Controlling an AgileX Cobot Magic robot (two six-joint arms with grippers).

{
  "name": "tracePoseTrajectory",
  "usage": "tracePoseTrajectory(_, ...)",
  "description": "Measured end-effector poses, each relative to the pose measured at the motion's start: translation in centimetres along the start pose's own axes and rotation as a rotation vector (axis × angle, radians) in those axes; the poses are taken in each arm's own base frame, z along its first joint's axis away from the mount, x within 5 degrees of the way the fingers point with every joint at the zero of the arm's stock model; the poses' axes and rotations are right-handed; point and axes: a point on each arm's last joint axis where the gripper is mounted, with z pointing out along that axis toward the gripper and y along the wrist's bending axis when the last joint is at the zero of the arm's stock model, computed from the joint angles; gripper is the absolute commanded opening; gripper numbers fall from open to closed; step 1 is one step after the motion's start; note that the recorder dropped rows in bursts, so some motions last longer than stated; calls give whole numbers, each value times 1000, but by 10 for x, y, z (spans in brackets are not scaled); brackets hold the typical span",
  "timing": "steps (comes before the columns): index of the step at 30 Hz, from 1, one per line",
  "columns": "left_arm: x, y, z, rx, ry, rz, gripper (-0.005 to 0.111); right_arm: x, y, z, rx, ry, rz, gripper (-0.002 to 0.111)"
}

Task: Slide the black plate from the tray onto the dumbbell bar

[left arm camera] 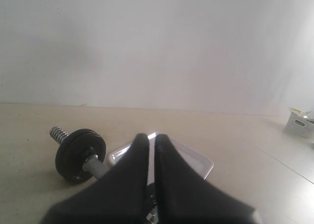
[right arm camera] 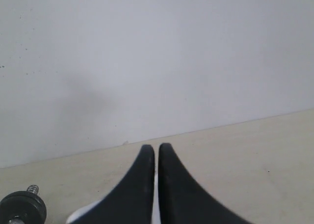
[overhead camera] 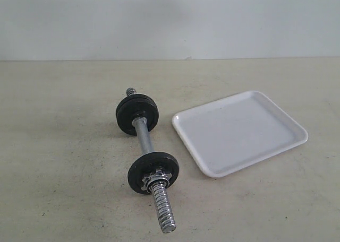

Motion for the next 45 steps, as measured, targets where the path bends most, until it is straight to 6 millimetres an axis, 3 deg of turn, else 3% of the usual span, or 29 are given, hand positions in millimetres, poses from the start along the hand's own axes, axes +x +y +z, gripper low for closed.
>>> tracePoseTrajectory(5, 0, 0, 0, 0, 0, 0, 4, 12, -3, 1, 9, 23, 0, 0)
tracePoseTrajectory(14, 0, 0, 0, 0, 0, 0, 4, 12, -4, 1, 12, 21, -2, 0)
tracePoseTrajectory(18, 0, 0, 0, 0, 0, 0, 4, 13, -9, 1, 107, 15, -47, 0)
tracePoseTrajectory(27, 0, 0, 0, 0, 0, 0, 4, 35, -13, -3, 129, 282, -276, 0)
tracePoseTrajectory(45, 0, 0, 0, 0, 0, 0, 4, 40, -14, -4, 133, 326, -234, 0)
